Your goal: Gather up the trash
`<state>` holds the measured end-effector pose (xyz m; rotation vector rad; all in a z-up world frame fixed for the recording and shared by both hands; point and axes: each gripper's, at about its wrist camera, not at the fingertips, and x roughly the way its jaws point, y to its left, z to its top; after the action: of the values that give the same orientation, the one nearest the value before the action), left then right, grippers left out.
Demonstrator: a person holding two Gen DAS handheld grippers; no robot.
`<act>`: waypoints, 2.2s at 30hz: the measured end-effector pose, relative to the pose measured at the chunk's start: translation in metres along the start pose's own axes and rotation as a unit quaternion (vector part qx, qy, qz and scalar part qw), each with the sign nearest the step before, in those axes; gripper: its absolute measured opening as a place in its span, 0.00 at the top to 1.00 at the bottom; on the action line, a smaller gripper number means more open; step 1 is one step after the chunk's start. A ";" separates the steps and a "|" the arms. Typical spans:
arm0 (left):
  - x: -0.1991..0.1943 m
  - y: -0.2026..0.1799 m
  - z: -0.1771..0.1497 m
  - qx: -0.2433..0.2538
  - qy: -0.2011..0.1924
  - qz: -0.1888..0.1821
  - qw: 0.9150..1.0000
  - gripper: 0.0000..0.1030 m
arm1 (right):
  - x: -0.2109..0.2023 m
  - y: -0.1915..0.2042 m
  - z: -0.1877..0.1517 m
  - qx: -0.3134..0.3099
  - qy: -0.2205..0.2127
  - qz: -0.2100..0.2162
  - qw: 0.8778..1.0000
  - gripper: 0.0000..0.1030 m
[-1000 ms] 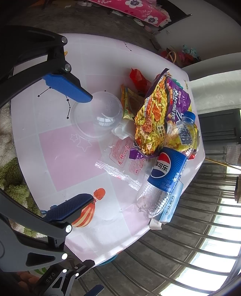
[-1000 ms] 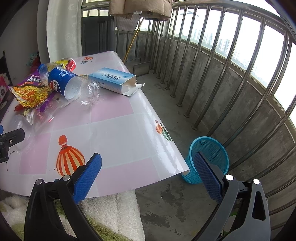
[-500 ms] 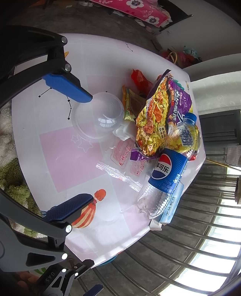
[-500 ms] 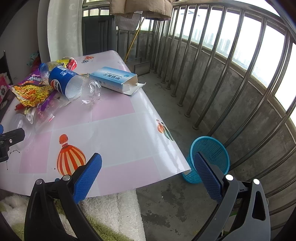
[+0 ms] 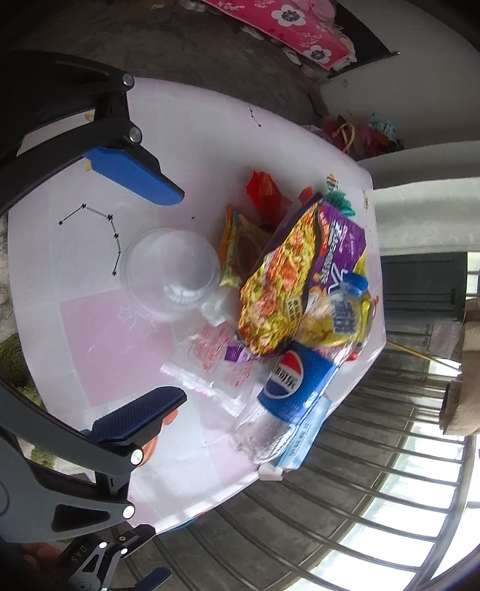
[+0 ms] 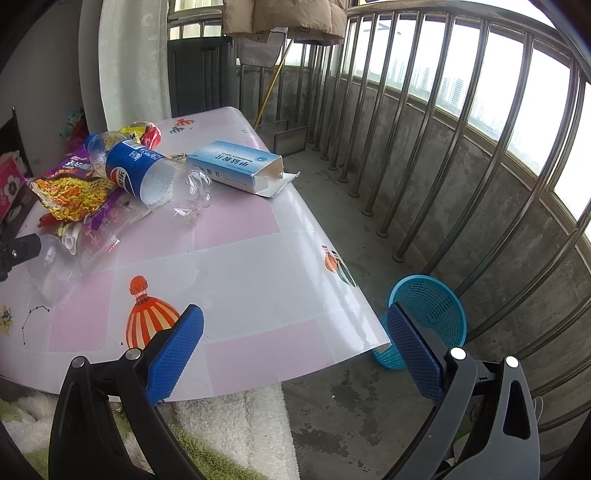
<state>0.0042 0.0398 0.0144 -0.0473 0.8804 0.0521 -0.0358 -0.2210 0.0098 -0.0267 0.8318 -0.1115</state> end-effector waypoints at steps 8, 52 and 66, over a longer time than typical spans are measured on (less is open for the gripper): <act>0.009 0.061 0.012 -0.044 -0.025 0.031 0.998 0.08 | 0.009 0.021 0.016 -0.016 -0.004 0.047 0.999 0.06; 0.064 0.054 -0.016 0.034 -0.016 -0.212 0.977 0.37 | 0.130 0.100 0.041 0.144 0.167 0.371 0.902 0.86; 0.023 0.039 -0.004 0.035 -0.026 -0.229 0.973 0.38 | 0.082 0.023 0.026 0.156 0.126 0.399 0.895 0.91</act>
<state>0.0134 0.0787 -0.0063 -0.1809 0.8015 -0.4069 0.0398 -0.2081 -0.0346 0.6436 1.0175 0.5412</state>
